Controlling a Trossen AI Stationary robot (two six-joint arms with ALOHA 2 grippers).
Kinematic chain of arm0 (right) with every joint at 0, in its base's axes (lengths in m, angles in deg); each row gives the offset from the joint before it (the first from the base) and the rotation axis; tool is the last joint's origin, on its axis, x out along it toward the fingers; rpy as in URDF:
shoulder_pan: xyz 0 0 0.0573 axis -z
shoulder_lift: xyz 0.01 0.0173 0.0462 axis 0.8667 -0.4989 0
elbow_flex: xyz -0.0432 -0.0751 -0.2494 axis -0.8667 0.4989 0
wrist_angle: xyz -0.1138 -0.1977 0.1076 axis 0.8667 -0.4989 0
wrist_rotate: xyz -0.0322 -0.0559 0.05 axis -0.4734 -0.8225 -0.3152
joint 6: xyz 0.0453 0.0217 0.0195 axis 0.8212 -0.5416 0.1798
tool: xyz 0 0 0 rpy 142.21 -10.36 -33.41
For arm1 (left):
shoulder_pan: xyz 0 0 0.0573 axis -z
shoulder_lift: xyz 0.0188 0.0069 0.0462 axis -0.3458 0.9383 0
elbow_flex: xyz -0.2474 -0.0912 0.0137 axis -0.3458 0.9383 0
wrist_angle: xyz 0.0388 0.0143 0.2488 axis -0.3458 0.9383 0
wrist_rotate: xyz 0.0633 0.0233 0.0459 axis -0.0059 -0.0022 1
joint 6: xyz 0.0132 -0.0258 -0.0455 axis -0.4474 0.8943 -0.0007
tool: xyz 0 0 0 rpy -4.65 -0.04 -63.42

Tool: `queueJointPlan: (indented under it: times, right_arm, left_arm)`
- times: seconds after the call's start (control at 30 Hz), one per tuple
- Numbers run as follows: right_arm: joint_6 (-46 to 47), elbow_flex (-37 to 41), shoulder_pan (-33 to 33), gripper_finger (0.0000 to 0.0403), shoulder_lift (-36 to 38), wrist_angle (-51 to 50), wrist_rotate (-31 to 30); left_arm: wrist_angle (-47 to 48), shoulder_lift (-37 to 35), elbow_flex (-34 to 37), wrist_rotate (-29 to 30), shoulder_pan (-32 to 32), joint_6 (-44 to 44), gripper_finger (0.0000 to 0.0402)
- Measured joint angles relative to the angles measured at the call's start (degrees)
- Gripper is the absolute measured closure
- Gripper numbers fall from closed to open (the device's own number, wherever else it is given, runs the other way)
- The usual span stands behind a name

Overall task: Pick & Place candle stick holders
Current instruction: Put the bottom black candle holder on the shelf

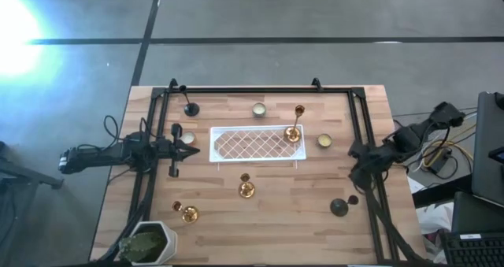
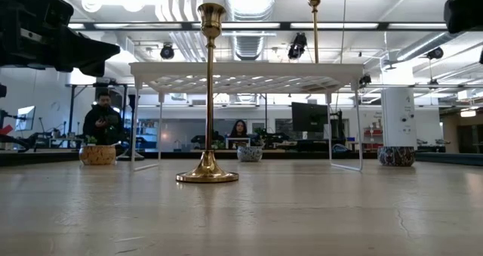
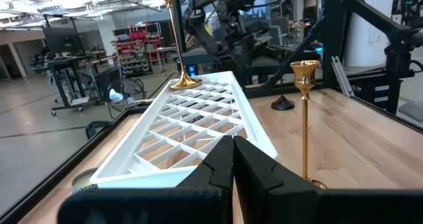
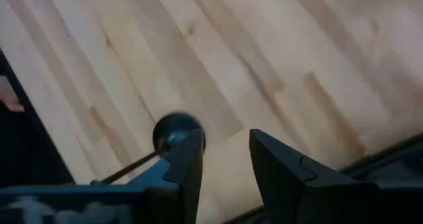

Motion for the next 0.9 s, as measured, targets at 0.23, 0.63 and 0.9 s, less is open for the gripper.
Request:
queueJointPlan:
  times: [0.23,0.63,0.9]
  right_arm:
    - [14.71,-1.28,-10.71,0.0311,-6.56,-2.45,2.42]
    - [41.06,-3.94,-31.30,0.0327,-18.57,1.02,2.36]
    - [39.20,-7.15,-34.99,0.0309,-27.17,9.70,-9.87]
  left_arm:
    - [0.00,0.02,0.02,0.00,0.00,0.01,0.0388]
    - [0.00,0.00,0.02,-0.02,0.00,0.01,0.0388]
    - [0.00,0.02,0.02,0.00,0.00,0.02,0.0388]
